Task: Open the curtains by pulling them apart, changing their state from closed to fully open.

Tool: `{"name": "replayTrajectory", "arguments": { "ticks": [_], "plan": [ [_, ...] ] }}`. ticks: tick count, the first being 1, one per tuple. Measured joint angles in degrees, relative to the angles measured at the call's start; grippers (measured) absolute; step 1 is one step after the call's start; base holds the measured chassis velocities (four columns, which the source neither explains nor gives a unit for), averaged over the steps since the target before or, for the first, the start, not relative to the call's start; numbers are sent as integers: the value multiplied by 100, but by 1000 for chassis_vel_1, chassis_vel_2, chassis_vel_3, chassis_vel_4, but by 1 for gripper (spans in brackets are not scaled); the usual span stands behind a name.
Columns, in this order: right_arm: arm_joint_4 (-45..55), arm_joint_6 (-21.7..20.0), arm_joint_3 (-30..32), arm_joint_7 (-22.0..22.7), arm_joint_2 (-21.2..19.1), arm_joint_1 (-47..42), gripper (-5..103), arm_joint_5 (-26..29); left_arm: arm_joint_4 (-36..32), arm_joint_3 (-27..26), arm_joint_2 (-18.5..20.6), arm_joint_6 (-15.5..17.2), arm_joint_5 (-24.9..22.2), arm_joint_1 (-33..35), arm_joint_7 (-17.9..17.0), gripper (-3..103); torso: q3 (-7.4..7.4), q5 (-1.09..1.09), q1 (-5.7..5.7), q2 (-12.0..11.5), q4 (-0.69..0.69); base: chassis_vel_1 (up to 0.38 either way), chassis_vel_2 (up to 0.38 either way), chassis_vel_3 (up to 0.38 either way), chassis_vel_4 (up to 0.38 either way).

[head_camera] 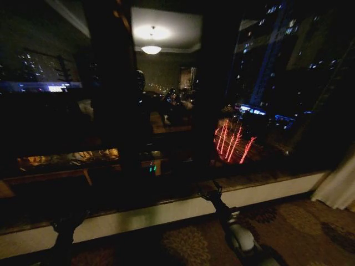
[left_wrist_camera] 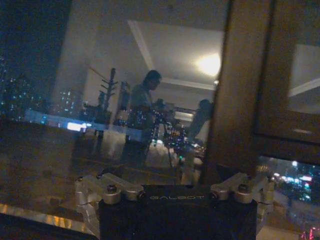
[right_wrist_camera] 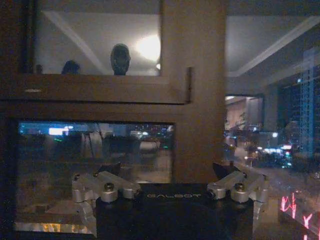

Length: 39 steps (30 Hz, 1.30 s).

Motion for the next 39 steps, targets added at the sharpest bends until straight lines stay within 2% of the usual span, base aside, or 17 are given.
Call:
{"name": "replayTrajectory", "arguments": {
  "ticks": [26,32,35,39],
  "plan": [
    [0,0,0,0,-1,0,100,0,0,1,0,0,0,0,1,100,0,3,0,0,0,-347,-336,332,336],
    [0,0,2,1,-1,0,100,0,0,2,-1,0,0,0,4,100,0,5,-1,0,0,-77,-101,124,90],
    [0,0,0,0,1,0,100,0,2,0,1,0,0,0,1,100,0,-7,0,0,2,0,0,0,0],
    [0,0,-1,0,2,0,100,0,2,-4,2,0,0,0,0,100,0,0,0,0,2,41,26,-43,-40]
  ]
}}
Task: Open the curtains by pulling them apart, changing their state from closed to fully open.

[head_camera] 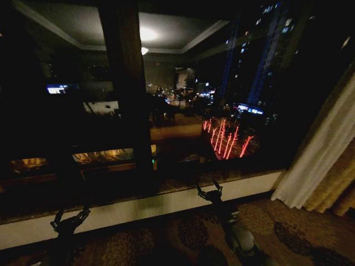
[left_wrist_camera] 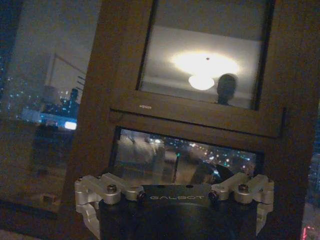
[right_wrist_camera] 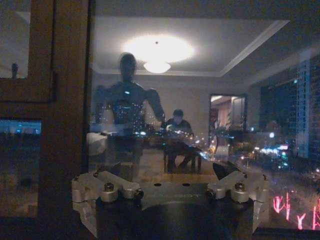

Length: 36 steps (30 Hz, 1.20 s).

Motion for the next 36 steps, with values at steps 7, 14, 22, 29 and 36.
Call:
{"name": "replayTrajectory", "arguments": {
  "ticks": [7,14,22,29,36],
  "plan": [
    [0,0,0,0,-2,0,100,0,0,2,-1,0,0,0,0,100,1,5,1,-1,-2,5,-73,-2,74],
    [0,0,1,0,-2,0,100,0,0,4,-2,0,0,-1,0,100,1,0,2,-1,-1,15,-282,-24,297],
    [0,0,3,0,-3,-2,100,0,-3,6,-4,0,0,2,1,100,-3,5,-7,5,-4,41,-334,-45,293],
    [0,0,2,0,-2,0,100,0,-3,5,-2,1,0,0,0,100,2,-3,4,-3,0,6,22,-9,1],
    [0,0,2,0,-2,2,100,0,-3,4,-2,0,0,-2,-1,100,1,1,3,-3,-1,6,57,3,-30]
  ]
}}
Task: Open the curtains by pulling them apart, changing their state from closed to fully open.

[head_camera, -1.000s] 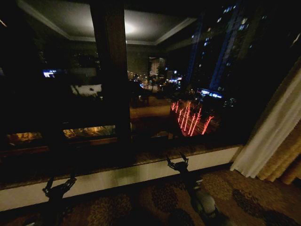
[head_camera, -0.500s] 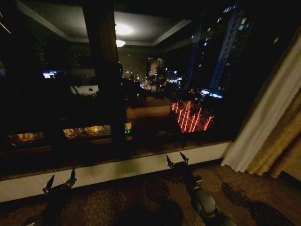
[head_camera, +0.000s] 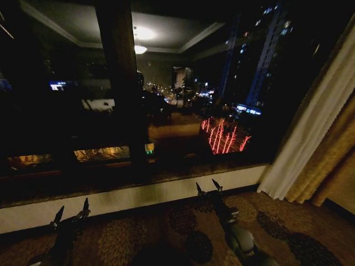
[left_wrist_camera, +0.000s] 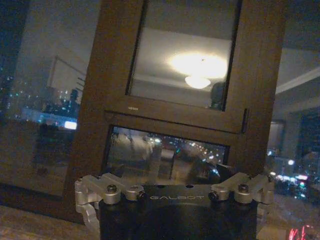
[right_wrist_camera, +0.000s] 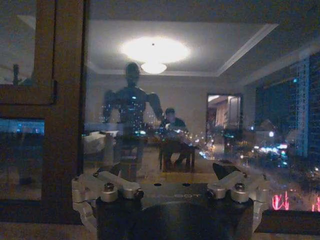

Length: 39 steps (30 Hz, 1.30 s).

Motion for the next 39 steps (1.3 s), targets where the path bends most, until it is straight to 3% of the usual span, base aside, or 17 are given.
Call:
{"name": "replayTrajectory", "arguments": {
  "ticks": [20,39],
  "plan": [
    [0,0,0,0,0,-2,100,0,1,-1,-1,0,0,4,-1,100,-3,0,-7,5,1,181,-178,-178,182],
    [0,0,0,0,0,-1,100,0,2,0,-1,0,0,2,1,100,-2,0,-5,3,-1,-1,-6,-4,5]
  ]
}}
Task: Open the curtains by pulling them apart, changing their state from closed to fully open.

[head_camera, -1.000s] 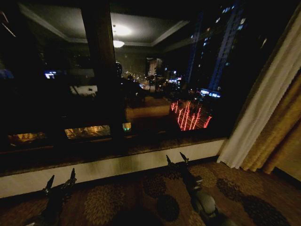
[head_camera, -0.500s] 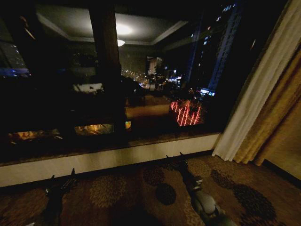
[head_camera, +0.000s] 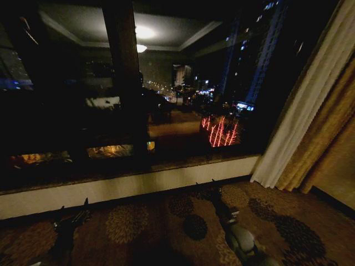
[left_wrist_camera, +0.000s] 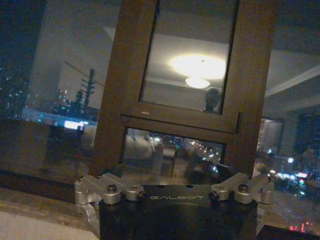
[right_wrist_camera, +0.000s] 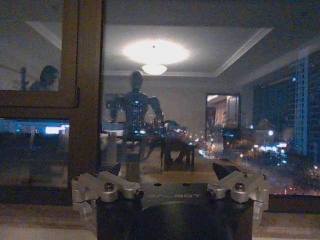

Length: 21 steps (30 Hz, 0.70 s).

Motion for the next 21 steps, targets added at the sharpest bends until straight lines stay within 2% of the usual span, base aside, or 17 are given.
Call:
{"name": "replayTrajectory", "arguments": {
  "ticks": [21],
  "plan": [
    [0,0,0,0,0,0,100,0,0,0,0,0,0,0,0,100,1,1,2,-1,0,4,-11,-3,10]
  ]
}}
